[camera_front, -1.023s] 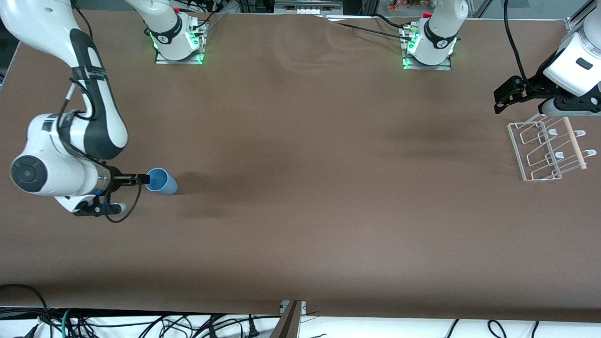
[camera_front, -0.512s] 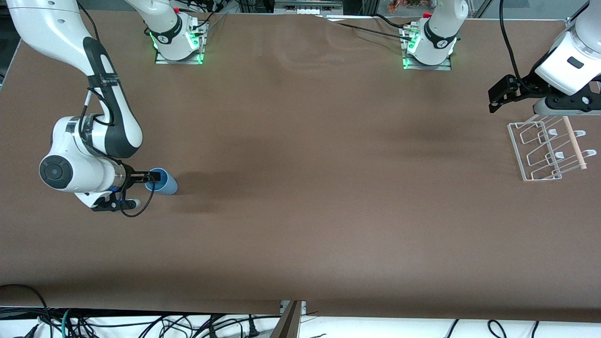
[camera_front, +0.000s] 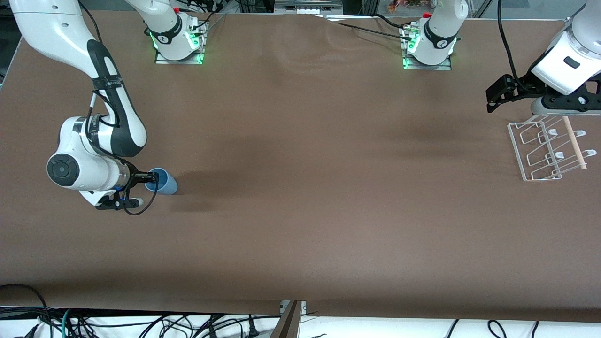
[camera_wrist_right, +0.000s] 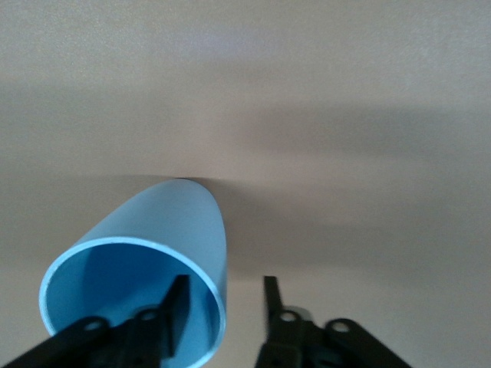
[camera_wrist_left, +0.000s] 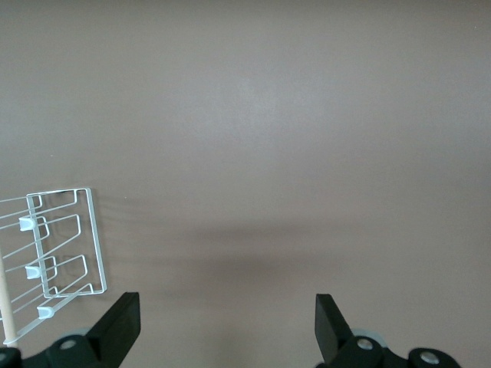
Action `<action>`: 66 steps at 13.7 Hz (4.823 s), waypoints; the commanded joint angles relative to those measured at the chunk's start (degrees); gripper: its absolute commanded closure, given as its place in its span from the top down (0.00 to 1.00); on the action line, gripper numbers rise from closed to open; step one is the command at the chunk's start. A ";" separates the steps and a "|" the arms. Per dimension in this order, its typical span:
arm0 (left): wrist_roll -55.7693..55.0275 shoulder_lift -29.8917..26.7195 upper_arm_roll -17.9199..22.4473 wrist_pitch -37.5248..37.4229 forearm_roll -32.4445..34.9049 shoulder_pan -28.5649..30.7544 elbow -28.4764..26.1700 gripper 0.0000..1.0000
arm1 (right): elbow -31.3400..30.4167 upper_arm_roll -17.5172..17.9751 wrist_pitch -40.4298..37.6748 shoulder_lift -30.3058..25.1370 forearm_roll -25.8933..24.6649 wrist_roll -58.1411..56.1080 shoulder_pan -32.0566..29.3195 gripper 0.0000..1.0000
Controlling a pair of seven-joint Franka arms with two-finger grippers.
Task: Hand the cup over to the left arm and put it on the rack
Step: 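Close the right gripper on the blue cup's rim, then lift the cup with the right gripper while the left gripper approaches, then grasp the cup's base with the left gripper beside the right gripper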
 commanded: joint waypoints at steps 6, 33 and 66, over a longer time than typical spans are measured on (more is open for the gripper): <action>1.12 0.37 -0.49 -0.06 -0.28 0.10 0.87 1.00 | 5.81 1.09 -0.41 0.97 14.53 -0.01 0.46 0.00; 15.52 12.15 -1.90 17.21 0.95 -11.30 5.71 1.00 | 20.58 21.30 7.15 -0.09 47.96 41.21 13.82 0.00; 31.00 14.96 -4.80 57.60 -2.04 -23.80 -12.32 1.00 | 20.58 22.19 6.36 -0.53 47.96 40.86 10.83 0.00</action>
